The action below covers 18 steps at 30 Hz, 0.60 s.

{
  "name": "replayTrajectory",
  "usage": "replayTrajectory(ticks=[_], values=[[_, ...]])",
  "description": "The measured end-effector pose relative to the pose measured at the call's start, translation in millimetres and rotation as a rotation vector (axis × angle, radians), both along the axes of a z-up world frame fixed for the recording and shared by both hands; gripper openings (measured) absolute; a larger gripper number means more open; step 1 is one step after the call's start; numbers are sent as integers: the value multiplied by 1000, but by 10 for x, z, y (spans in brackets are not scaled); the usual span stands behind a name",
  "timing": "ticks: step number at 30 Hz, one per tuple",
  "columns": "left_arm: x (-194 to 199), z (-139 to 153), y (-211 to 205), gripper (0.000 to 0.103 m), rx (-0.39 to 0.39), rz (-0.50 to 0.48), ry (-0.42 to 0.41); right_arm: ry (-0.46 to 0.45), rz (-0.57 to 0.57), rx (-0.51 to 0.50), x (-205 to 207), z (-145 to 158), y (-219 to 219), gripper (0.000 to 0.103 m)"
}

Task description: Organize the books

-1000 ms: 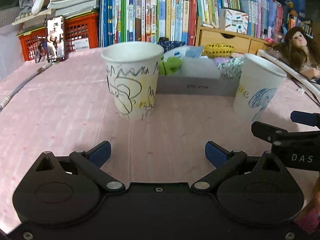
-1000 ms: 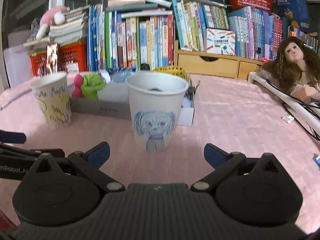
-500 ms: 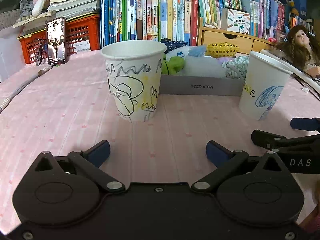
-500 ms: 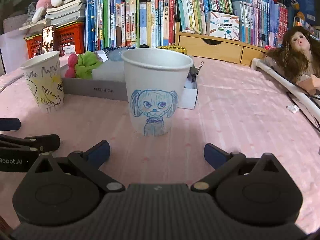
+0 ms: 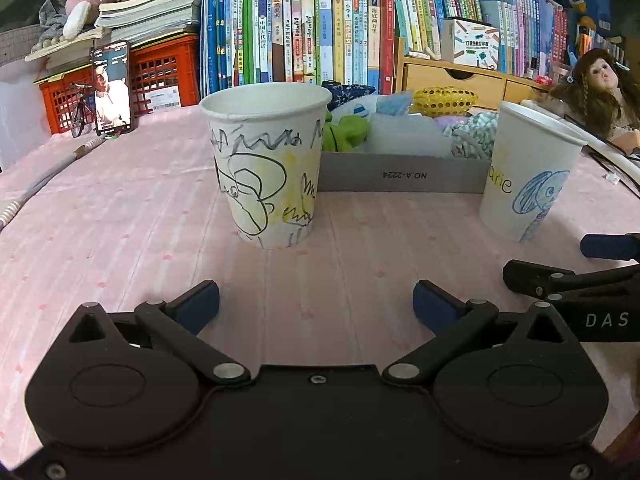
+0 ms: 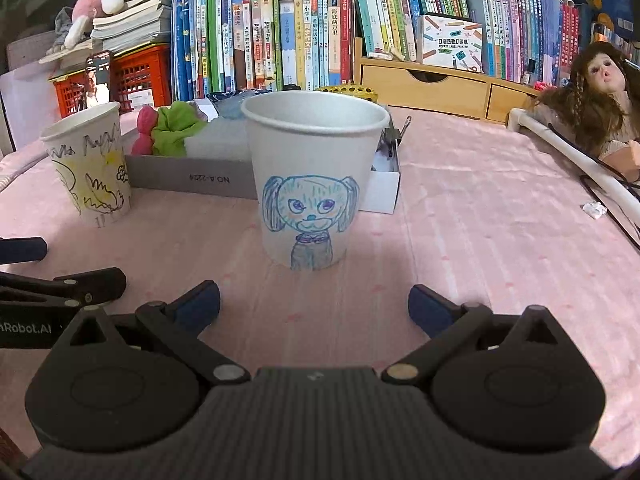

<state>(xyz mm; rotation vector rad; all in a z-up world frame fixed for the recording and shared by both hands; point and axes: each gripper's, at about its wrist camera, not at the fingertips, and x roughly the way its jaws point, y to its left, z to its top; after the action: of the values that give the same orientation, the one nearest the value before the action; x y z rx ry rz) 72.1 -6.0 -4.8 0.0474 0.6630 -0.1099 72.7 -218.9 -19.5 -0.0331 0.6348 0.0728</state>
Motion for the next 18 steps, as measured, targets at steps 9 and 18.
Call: replayTrajectory(ticks=[9, 18], values=[[2, -5, -8, 103, 2, 4, -3, 0, 2, 1, 3, 1, -7, 103], [2, -8, -7, 103, 2, 4, -3, 1, 2, 1, 2, 2, -7, 103]])
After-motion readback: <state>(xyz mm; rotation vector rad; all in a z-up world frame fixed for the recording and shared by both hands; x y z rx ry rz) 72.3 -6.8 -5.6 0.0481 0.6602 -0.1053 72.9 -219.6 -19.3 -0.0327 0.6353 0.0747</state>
